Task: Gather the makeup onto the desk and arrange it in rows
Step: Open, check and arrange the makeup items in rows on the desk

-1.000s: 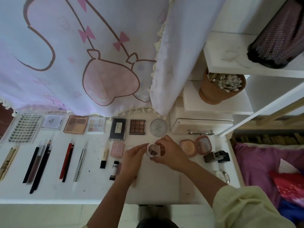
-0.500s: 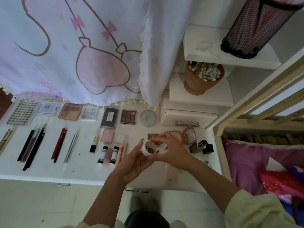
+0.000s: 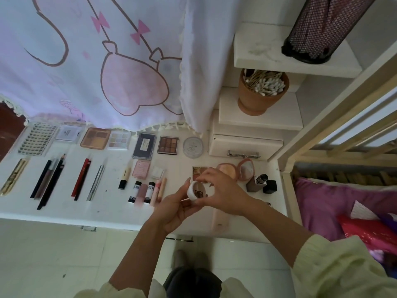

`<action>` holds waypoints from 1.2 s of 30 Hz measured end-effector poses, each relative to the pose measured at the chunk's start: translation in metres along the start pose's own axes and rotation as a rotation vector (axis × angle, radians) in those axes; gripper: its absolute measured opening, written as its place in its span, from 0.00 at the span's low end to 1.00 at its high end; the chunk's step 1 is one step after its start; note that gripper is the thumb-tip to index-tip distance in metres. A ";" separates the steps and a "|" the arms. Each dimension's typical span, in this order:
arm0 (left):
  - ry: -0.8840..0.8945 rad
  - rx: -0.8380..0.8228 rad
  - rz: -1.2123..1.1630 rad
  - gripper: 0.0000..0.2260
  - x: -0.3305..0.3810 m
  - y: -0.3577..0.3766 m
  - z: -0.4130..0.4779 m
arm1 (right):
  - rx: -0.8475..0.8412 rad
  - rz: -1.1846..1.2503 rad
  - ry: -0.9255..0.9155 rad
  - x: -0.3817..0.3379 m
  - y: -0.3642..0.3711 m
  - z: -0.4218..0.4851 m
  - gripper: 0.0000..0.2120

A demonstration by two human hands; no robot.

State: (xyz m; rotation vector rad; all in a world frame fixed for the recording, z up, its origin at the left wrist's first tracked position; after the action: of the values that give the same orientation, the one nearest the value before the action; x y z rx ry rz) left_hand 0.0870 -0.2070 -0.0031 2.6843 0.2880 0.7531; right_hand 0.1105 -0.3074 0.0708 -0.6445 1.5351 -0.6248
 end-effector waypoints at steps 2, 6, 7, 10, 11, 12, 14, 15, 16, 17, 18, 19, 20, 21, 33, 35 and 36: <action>0.009 0.001 -0.014 0.17 0.002 0.001 -0.001 | -0.013 0.002 0.025 0.003 0.001 -0.001 0.32; 0.042 -0.022 -0.009 0.17 0.008 0.007 -0.004 | 0.066 -0.021 0.112 0.010 -0.007 0.000 0.29; 0.048 -0.022 0.001 0.17 0.008 0.008 -0.005 | 0.082 -0.006 0.121 0.010 -0.009 0.000 0.25; 0.056 0.000 0.025 0.16 0.009 0.006 -0.005 | 0.046 0.035 0.074 0.005 -0.008 -0.002 0.26; 0.059 0.006 0.031 0.16 0.009 0.005 -0.006 | 0.024 0.044 0.063 0.004 -0.007 -0.002 0.30; 0.062 0.008 0.032 0.16 0.010 0.004 -0.006 | 0.013 0.043 0.065 0.005 -0.006 -0.002 0.32; 0.058 -0.008 0.028 0.17 0.009 0.005 -0.006 | 0.038 0.027 0.116 0.010 -0.006 -0.002 0.33; 0.051 -0.018 0.027 0.18 0.008 0.006 -0.006 | 0.070 0.029 0.141 0.012 -0.009 -0.001 0.32; 0.047 -0.023 0.030 0.18 0.008 0.006 -0.006 | 0.098 0.036 0.155 0.013 -0.011 -0.001 0.29; 0.046 -0.022 0.036 0.18 0.008 0.006 -0.006 | 0.110 0.045 0.158 0.012 -0.012 0.000 0.27; 0.048 -0.020 0.041 0.18 0.008 0.005 -0.005 | 0.104 0.051 0.153 0.011 -0.012 0.000 0.26; 0.050 -0.016 0.045 0.18 0.009 0.005 -0.006 | 0.085 0.057 0.140 0.010 -0.010 0.000 0.26; 0.052 -0.012 0.047 0.17 0.009 0.004 -0.006 | 0.060 0.063 0.124 0.008 -0.008 -0.001 0.28; 0.052 -0.008 0.046 0.16 0.009 0.003 -0.007 | 0.039 0.064 0.115 0.007 -0.007 -0.001 0.30; 0.047 0.002 0.060 0.18 0.011 -0.001 -0.008 | 0.024 0.009 0.149 0.005 -0.007 0.000 0.35; 0.040 -0.003 0.046 0.17 0.011 0.000 -0.008 | 0.055 -0.007 0.166 0.006 -0.011 0.001 0.32; 0.044 -0.006 0.044 0.17 0.012 0.001 -0.008 | 0.061 -0.009 0.160 0.006 -0.012 0.002 0.30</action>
State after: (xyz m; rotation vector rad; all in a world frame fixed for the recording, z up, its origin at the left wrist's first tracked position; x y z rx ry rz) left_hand 0.0931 -0.2019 0.0091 2.6792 0.2374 0.8250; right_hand 0.1122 -0.3198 0.0751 -0.5667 1.6552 -0.7417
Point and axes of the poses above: each hand's wrist, its own z-axis towards the middle knuckle, its own y-axis out of the palm, x = y × z, the point moved 10 cm from there along z, towards the middle knuckle, and after that the axes turned 15 degrees about x, right-handed, at the moved point
